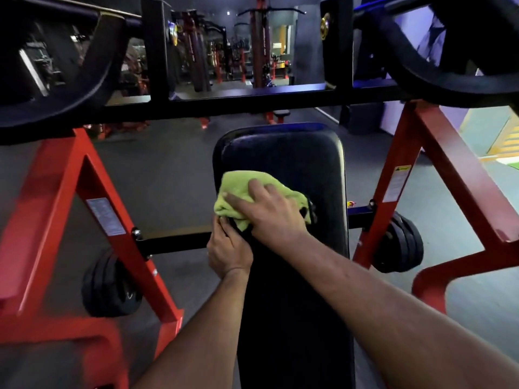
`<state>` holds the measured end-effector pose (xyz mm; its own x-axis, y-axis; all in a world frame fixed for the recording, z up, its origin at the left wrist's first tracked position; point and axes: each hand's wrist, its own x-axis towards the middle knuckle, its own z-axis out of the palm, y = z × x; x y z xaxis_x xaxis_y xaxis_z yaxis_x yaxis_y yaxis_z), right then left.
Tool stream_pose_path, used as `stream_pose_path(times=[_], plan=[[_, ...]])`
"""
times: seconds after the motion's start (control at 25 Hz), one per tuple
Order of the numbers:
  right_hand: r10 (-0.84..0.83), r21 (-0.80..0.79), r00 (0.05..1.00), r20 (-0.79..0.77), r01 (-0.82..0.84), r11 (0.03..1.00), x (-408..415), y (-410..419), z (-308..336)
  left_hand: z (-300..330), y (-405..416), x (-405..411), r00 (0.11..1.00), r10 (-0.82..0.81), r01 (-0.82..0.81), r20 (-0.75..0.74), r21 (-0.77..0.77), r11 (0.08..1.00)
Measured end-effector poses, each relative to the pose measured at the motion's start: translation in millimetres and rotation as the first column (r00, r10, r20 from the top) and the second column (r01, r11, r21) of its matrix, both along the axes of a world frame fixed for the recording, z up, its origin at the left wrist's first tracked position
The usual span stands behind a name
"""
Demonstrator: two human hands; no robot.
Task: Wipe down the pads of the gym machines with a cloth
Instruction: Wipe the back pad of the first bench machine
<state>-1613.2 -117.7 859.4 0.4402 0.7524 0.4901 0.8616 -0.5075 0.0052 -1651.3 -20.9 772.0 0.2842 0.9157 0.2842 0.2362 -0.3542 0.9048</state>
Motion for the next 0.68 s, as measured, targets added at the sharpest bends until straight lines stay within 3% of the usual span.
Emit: stream_pose_path(times=[0.08,0.16,0.2,0.28,0.36,0.44,0.52,0.6,0.64,0.68], plan=[[-0.201,0.186,0.978,-0.054,0.207,0.96,21.8,-28.9,-2.4,-2.5,-1.0,0.6,1.0,0.014,-0.014,0.002,0.014,1.0],[-0.371,0.376,0.9,-0.229,0.434,0.819,47.9,-18.0,21.3,-7.1,-0.3,2.9,1.0,0.023,-0.022,-0.008,0.039,0.999],[-0.377,0.424,0.886,-0.27,0.462,0.779,45.4,-3.1,37.5,-8.4,0.0,3.7,1.0,0.021,-0.02,-0.021,0.046,0.999],[-0.26,0.399,0.954,-0.152,0.3,0.866,22.9,34.9,44.3,-8.9,0.0,3.6,1.0,0.023,-0.023,-0.007,0.045,0.999],[0.0,0.161,0.996,0.091,-0.015,0.987,6.1,34.9,22.4,-5.7,-0.8,2.0,1.0,0.02,-0.021,0.007,0.04,0.999],[0.086,0.013,0.989,0.119,-0.088,0.996,26.5,-8.5,7.0,-3.5,-4.8,0.8,0.999,0.029,-0.027,-0.024,0.061,0.998],[-0.209,0.27,0.976,-0.065,0.219,0.938,59.5,-46.3,21.2,-3.2,-10.1,-1.8,0.998,0.024,-0.016,-0.061,0.131,0.991],[-0.396,0.482,0.881,-0.26,0.473,0.737,87.8,-39.8,52.8,-3.5,-11.3,-0.6,0.996,0.027,-0.014,-0.079,0.165,0.986],[-0.445,0.49,0.862,-0.244,0.505,0.71,89.7,-20.4,68.5,-3.7,-11.9,0.4,0.995,0.028,-0.014,-0.094,0.153,0.988],[-0.417,0.489,0.889,-0.19,0.454,0.745,80.5,4.0,81.3,-3.1,-11.3,1.7,0.994,0.025,-0.01,-0.108,0.143,0.99]])
